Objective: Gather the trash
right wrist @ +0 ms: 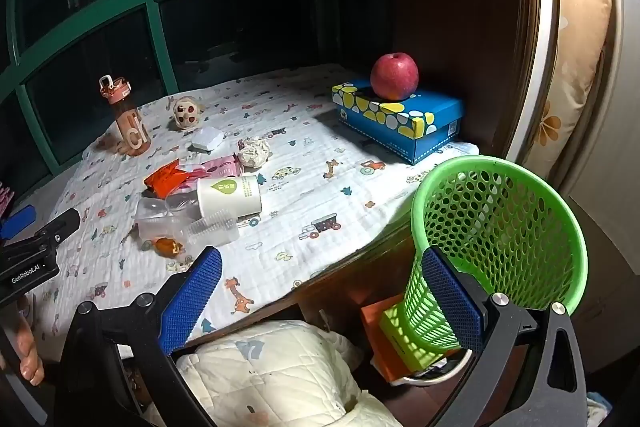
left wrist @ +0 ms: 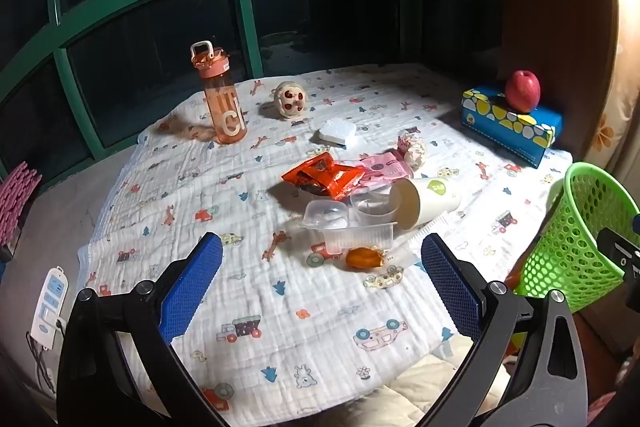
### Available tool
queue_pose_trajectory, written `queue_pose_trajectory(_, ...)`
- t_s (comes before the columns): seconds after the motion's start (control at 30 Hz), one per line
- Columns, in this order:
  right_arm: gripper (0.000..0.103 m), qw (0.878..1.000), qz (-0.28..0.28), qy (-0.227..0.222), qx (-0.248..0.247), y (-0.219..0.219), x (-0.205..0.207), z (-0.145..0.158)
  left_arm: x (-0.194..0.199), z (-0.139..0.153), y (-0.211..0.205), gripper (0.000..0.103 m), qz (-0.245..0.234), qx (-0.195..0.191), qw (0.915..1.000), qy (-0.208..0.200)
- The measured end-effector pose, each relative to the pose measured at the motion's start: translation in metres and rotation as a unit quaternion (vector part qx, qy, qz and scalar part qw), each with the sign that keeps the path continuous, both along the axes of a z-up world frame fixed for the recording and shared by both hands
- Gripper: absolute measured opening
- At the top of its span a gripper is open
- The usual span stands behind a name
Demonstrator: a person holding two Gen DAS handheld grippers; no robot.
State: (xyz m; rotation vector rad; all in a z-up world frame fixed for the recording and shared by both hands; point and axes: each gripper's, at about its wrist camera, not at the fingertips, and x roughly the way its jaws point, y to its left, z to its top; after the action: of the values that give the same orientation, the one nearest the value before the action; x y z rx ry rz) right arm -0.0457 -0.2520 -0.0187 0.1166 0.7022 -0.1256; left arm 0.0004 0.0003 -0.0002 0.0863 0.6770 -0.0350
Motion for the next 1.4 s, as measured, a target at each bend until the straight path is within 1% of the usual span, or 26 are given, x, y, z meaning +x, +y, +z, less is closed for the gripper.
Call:
queue_pose_trajectory(0.13, 0.097, 1.000, -0.001, 0.002, -0.003, -0.0002, 0.0001, 0.0004, 0.0028, -0.0013, 0.0010, 0.098, 0.002, 0.001, 1.0000, 0.001)
queue_pose_trajectory(0.23, 0.097, 1.000, -0.001, 0.001, -0.003, -0.0016, -0.0006, 0.0007, -0.0010, 0.0003, -0.0034, 0.098, -0.003, -0.001, 1.0000, -0.008)
queue_pose_trajectory(0.6, 0.097, 1.000, -0.005, 0.003, -0.002, -0.0041, -0.0006, 0.0001, -0.0012, -0.0046, -0.0035, 0.098, -0.005, 0.000, 1.0000, -0.003)
queue_pose_trajectory(1.4, 0.097, 1.000, -0.007, 0.005, 0.001, -0.0074, -0.0009, 0.0010, 0.0027, -0.0036, -0.0034, 0.098, -0.003, -0.003, 1.0000, -0.002)
